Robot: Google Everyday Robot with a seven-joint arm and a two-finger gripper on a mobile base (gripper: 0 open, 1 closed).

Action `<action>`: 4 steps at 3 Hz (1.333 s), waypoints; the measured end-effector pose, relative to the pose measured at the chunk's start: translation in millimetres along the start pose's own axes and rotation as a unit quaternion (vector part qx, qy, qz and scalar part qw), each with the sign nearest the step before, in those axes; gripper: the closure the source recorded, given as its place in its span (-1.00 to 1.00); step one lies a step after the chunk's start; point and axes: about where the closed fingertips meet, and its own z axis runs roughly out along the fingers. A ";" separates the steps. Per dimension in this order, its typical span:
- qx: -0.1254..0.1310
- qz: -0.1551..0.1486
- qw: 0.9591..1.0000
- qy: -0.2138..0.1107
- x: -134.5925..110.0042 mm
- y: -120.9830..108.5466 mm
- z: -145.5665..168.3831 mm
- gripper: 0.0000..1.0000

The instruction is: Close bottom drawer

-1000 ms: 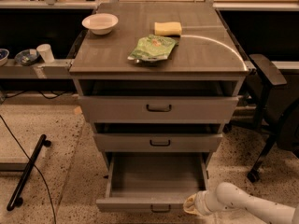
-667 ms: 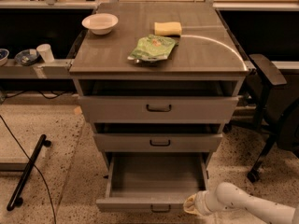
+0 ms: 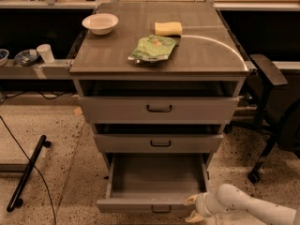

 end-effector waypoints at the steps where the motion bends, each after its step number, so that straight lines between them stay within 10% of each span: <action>1: 0.000 0.000 1.000 0.000 0.0 0.0 0.0 -1.00; 2: 0.000 0.000 1.000 0.000 0.0 0.1 0.1 -1.00; 4: 0.000 0.000 1.000 0.000 -0.1 0.1 0.1 -0.17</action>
Offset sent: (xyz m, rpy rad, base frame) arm 0.0000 0.0000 0.0000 0.0000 0.0000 0.0000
